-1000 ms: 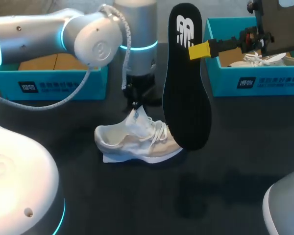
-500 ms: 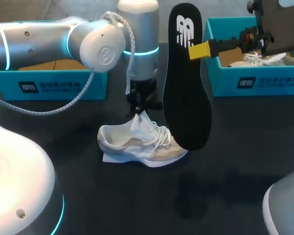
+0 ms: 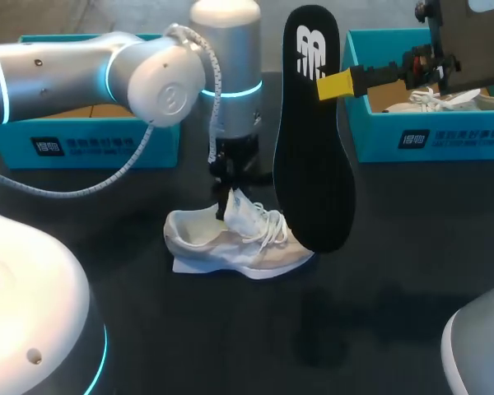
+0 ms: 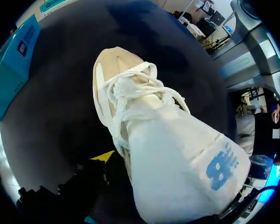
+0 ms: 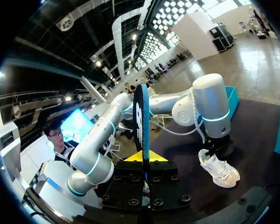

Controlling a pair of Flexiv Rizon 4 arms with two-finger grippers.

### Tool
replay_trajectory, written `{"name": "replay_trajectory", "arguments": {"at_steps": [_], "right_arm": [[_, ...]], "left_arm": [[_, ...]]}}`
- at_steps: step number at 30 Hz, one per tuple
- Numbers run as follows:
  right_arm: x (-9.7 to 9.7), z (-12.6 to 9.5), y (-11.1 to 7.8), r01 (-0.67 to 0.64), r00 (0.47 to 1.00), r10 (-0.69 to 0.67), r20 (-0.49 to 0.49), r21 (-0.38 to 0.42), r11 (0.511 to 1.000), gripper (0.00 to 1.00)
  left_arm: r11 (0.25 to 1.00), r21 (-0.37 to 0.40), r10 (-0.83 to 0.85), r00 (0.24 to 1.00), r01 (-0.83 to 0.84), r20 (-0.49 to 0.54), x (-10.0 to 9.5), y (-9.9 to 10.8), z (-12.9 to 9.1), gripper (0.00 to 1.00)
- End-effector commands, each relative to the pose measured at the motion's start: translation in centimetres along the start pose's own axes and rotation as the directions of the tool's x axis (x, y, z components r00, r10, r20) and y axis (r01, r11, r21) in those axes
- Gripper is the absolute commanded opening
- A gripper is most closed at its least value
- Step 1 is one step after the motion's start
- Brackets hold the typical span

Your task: Take the shoe out of the shoebox, open the shoe tongue, remove and reinsert the insole, then place the shoe into the shoebox

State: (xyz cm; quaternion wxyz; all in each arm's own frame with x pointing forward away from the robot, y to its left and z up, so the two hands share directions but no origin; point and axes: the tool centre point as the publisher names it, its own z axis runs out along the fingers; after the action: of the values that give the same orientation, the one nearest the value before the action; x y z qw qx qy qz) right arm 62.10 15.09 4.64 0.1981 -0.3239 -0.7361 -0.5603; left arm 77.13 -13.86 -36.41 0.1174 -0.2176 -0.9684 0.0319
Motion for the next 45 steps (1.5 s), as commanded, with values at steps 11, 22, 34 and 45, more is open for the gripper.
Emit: {"name": "replay_trajectory", "arguments": {"at_steps": [11, 22, 34, 45], "right_arm": [[-0.1, 0.3, 0.3, -0.001, 1.000, 0.001, 0.000, 0.004, 1.000, 0.00], [-0.1, 0.3, 0.3, -0.001, 1.000, 0.001, 0.000, 0.004, 1.000, 0.00], [-0.1, 0.3, 0.3, -0.001, 1.000, 0.001, 0.000, 0.004, 1.000, 0.00], [-0.1, 0.3, 0.3, -0.001, 1.000, 0.001, 0.000, 0.004, 1.000, 0.00]], "left_arm": [[0.999, -0.004, -0.046, 0.998, 0.046, 0.048, 0.0, 1.0, 0.5, 1.00], [0.997, 0.009, -0.074, 0.994, 0.074, 0.076, -1.1, 1.1, 2.1, 1.00], [0.995, 0.027, -0.099, 0.994, 0.098, 0.053, -1.6, 1.7, 3.0, 0.00], [0.996, 0.044, -0.076, 0.996, 0.074, 0.041, -1.6, 1.6, 2.3, 0.00]]}}
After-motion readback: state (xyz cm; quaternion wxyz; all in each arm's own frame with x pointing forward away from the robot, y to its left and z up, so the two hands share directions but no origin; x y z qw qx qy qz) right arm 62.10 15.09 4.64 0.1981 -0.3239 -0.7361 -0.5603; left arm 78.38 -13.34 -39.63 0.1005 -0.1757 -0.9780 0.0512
